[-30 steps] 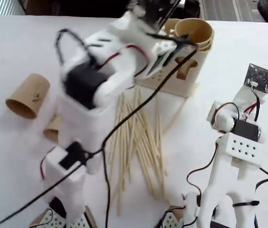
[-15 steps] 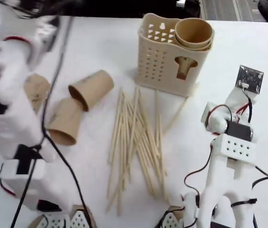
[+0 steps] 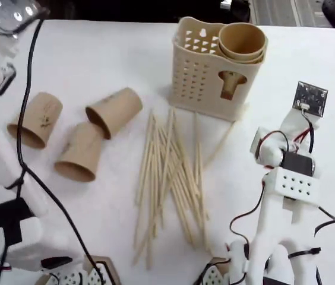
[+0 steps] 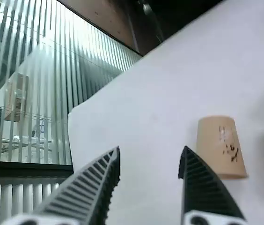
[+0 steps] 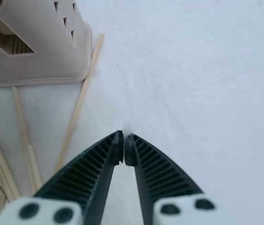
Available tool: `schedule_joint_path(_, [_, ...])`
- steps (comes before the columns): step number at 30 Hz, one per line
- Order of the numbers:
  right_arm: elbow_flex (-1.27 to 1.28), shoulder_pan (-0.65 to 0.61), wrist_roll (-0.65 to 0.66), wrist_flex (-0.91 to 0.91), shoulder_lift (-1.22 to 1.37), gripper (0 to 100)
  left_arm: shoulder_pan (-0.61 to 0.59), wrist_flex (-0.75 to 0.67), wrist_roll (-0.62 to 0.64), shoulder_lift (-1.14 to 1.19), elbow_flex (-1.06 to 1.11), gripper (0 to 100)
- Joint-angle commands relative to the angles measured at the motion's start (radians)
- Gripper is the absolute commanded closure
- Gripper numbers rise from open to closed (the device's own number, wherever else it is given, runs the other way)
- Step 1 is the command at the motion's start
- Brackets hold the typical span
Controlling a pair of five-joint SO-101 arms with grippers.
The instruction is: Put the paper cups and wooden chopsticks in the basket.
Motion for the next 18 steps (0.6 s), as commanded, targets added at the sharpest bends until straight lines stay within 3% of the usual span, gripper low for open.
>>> schedule_joint_path(1, [-0.003, -0.012, 0.009, -0.016, -0.021, 97.4, -0.071, -0.005, -0.255, -0.042, 0.189, 79])
schedule_joint_path(7, [-0.003, -0.012, 0.009, -0.016, -0.021, 97.4, -0.174, -0.086, -0.391, -0.047, 0.417, 79])
schedule_joint_path(18, [0.026, -0.027, 0.009, -0.051, -0.021, 97.4, -0.232, -0.549, -0.446, -0.048, 0.913, 79])
